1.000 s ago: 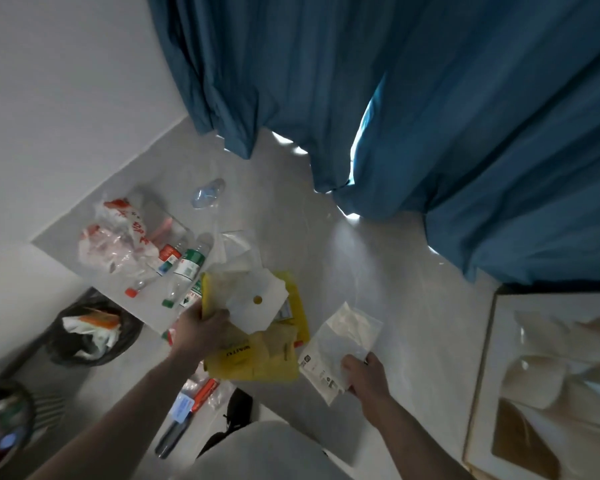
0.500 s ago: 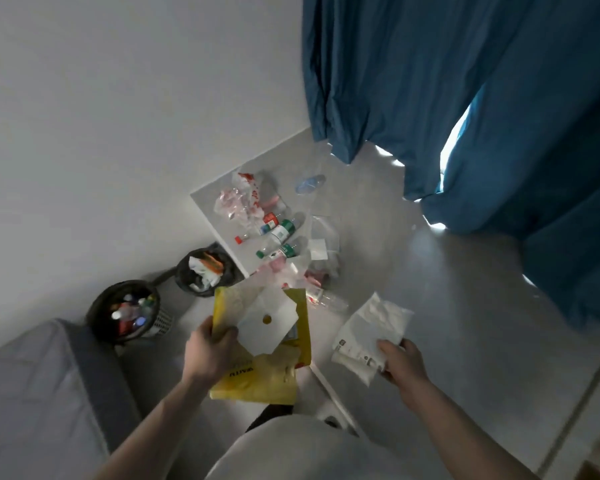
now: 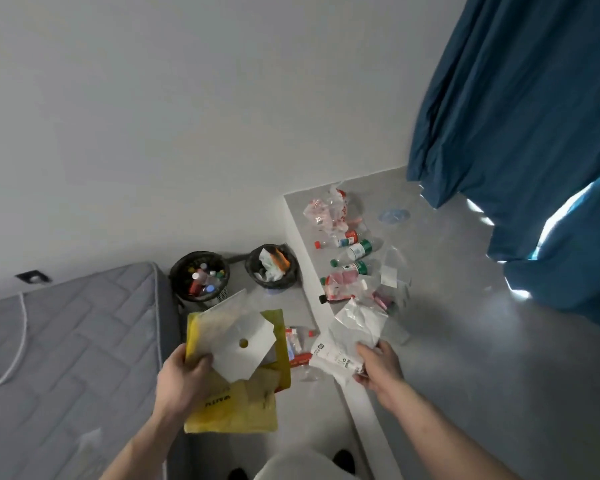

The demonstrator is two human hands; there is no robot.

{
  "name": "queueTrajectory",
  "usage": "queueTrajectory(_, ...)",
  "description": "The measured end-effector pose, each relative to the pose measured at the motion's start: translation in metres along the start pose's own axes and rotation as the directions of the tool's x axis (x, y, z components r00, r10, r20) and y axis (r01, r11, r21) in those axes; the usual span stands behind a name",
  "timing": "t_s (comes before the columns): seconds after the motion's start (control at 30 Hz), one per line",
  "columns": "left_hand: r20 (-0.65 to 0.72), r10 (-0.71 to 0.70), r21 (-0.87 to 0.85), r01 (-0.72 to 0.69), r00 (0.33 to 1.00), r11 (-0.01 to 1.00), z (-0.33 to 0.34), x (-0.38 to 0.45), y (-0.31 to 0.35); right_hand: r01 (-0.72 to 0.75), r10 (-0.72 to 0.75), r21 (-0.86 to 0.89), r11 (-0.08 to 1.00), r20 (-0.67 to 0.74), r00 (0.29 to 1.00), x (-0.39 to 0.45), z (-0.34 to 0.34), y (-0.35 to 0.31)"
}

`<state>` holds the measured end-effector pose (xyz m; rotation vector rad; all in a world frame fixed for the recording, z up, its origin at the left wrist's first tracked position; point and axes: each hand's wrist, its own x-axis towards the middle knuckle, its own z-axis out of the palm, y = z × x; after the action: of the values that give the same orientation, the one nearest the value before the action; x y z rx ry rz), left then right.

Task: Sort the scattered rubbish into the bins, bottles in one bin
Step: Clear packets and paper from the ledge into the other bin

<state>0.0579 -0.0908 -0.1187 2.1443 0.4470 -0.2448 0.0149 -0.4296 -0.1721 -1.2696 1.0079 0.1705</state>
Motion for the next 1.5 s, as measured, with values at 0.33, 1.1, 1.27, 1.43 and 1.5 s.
queueTrajectory(0.33,-0.069,-0.048,-0.055,0.044,0.996,0.997,-0.115,0.045,-0.065,-0.005,0.005,0.003,1.000,0.090,0.996,-0.048,0.136,0.034)
queueTrajectory(1.1,-0.060,-0.059,-0.105,0.053,0.996,0.993,-0.117,0.214,0.006,-0.088,0.090,-0.029,0.996,0.081,0.993,0.071,0.224,-0.059)
queueTrajectory(1.27,-0.032,-0.060,-0.115,0.056,0.998,0.992,-0.111,0.260,0.029,-0.091,0.091,0.014,0.996,0.039,0.995,0.106,0.236,-0.090)
queueTrajectory(1.43,0.052,-0.028,-0.044,0.031,0.998,0.999,-0.106,0.328,0.055,-0.108,0.109,0.083,0.991,-0.006,0.994,0.130,0.258,-0.110)
queueTrajectory(1.5,0.110,-0.004,-0.035,0.008,0.994,0.999,-0.103,0.361,0.066,-0.108,0.113,0.108,0.988,-0.039,0.993,0.139,0.268,-0.114)
